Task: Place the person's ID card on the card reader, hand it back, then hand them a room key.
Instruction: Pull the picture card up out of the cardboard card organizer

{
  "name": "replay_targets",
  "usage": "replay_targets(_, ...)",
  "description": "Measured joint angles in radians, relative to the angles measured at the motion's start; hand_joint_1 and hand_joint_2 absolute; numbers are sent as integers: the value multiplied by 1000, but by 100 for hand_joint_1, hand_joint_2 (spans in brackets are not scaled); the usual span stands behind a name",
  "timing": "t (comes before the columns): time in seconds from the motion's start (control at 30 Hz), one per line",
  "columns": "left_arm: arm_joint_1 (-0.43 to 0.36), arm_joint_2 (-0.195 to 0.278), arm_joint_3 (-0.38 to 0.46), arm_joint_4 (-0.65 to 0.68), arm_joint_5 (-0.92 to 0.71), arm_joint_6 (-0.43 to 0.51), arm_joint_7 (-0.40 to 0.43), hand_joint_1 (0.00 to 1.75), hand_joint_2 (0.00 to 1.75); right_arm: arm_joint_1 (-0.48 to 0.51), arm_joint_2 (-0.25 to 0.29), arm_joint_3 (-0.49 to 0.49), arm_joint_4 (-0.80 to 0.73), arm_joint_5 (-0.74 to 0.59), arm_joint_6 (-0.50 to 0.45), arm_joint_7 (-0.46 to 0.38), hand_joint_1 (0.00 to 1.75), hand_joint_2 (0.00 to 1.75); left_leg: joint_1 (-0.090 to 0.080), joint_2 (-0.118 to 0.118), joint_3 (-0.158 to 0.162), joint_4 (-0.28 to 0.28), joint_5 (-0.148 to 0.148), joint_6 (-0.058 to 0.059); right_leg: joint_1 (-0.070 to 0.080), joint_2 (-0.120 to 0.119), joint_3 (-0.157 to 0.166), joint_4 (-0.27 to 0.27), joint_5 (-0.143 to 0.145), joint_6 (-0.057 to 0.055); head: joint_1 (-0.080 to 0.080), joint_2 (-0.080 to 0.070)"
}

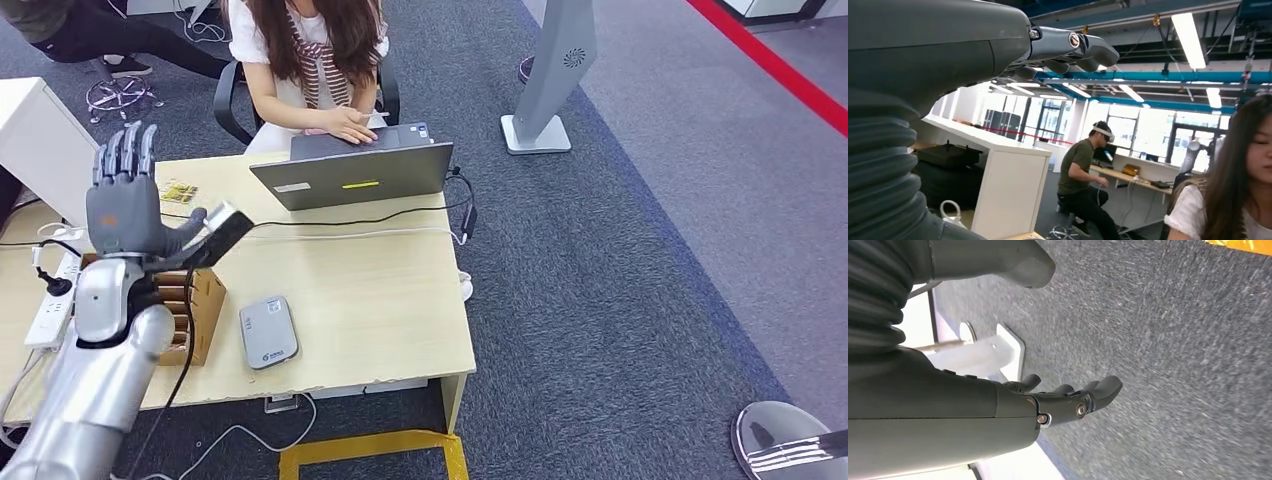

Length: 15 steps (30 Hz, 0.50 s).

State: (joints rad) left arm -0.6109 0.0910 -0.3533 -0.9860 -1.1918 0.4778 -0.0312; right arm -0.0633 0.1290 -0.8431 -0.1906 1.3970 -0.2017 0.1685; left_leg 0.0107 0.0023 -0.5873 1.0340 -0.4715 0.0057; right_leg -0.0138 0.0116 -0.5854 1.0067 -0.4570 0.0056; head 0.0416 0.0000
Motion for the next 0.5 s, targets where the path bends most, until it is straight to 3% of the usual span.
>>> replay_targets(0.17, 396, 94, 61, -365, 5, 112, -128, 0, 175, 9, 4, -36, 2, -31, -16, 9, 0, 175, 1, 4, 4, -1, -6, -3, 0, 6, 0, 0, -6, -2, -3, 0)
replay_targets(0.23, 515, 118, 85, -462, -10, 146, -163, 0, 175, 12, 4, -45, 3, -35, -16, 8, 0, 175, 1, 2, 3, -1, -6, -2, 1, 3, 1, 0, -8, -1, -2, 0)
replay_targets(0.33, 631, 146, 108, -546, -29, 175, -183, 0, 175, 11, 5, -55, 3, -37, -16, 0, 0, 175, 1, -1, 3, -1, -7, -2, 1, -1, 1, 0, -9, -1, -2, 0)
replay_targets(0.5, 724, 173, 126, -589, -38, 187, -184, 0, 175, 10, 5, -61, 3, -37, -17, -5, 0, 175, 1, -2, 3, -1, -7, -2, 1, -2, 2, 0, -9, -1, -2, 0)
